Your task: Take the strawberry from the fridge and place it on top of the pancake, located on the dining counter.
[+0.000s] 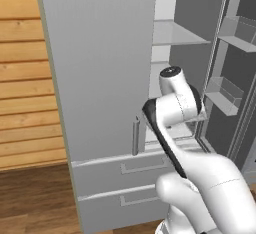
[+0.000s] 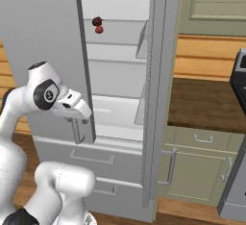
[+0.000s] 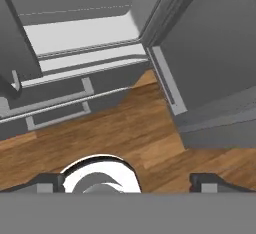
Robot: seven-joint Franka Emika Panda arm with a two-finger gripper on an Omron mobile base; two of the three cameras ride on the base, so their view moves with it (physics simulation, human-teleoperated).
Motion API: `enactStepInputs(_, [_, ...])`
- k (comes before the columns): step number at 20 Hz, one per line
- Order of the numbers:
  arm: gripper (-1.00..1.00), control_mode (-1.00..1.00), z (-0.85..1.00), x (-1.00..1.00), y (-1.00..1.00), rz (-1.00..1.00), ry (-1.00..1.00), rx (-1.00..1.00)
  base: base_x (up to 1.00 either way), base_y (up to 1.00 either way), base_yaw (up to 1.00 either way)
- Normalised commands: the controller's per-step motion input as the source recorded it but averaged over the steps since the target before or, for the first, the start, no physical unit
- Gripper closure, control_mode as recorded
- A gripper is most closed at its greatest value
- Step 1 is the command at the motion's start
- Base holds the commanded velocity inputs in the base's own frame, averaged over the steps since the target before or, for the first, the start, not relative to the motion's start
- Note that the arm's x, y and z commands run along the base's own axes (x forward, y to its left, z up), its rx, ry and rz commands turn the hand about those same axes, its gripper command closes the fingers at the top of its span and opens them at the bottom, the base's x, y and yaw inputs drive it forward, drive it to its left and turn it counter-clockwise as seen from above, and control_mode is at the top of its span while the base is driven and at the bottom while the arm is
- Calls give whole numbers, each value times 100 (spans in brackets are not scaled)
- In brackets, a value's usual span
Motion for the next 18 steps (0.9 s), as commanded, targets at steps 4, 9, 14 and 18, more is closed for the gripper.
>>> enactStepInputs(4, [-100,-100,-36,83,84,28,-1,61,0,0,0])
enactStepInputs(9, [-100,-100,0,22,31,33,-26,23,0,0,0])
enactStepInputs(14, [-100,-100,-18,52,26,-1,-14,-3,0,0,0])
enactStepInputs(18, [-100,-100,-31,59,49,-21,-6,-16,0,0,0])
